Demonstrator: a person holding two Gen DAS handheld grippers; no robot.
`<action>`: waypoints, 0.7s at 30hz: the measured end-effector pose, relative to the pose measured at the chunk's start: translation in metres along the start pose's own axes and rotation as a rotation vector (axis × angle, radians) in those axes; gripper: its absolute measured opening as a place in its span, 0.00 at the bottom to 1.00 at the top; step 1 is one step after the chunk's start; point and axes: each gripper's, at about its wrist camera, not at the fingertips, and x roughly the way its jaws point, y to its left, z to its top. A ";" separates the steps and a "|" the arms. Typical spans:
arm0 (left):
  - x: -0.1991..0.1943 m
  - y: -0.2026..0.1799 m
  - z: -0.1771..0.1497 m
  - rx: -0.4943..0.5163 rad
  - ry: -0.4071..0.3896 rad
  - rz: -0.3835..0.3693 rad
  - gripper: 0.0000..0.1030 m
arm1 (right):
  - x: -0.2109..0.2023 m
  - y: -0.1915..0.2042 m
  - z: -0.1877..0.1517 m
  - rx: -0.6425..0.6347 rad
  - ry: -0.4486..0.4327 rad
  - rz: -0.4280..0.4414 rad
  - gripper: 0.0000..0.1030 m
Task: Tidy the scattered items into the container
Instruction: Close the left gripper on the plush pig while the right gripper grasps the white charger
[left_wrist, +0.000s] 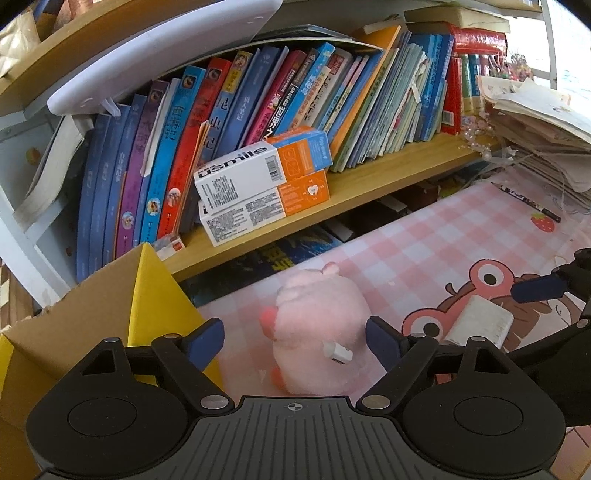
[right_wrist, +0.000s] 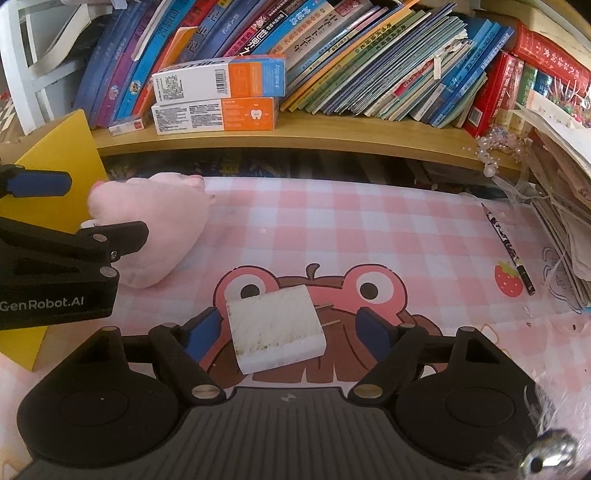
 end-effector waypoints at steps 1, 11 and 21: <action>-0.001 -0.002 0.000 0.018 -0.012 0.009 0.83 | 0.000 0.000 0.000 0.000 -0.001 -0.001 0.77; 0.009 -0.003 0.000 0.004 0.010 -0.046 0.68 | 0.004 -0.002 0.000 0.004 0.006 0.000 0.74; 0.023 -0.007 -0.005 -0.004 0.065 -0.091 0.72 | 0.006 0.001 -0.002 0.005 0.019 0.002 0.67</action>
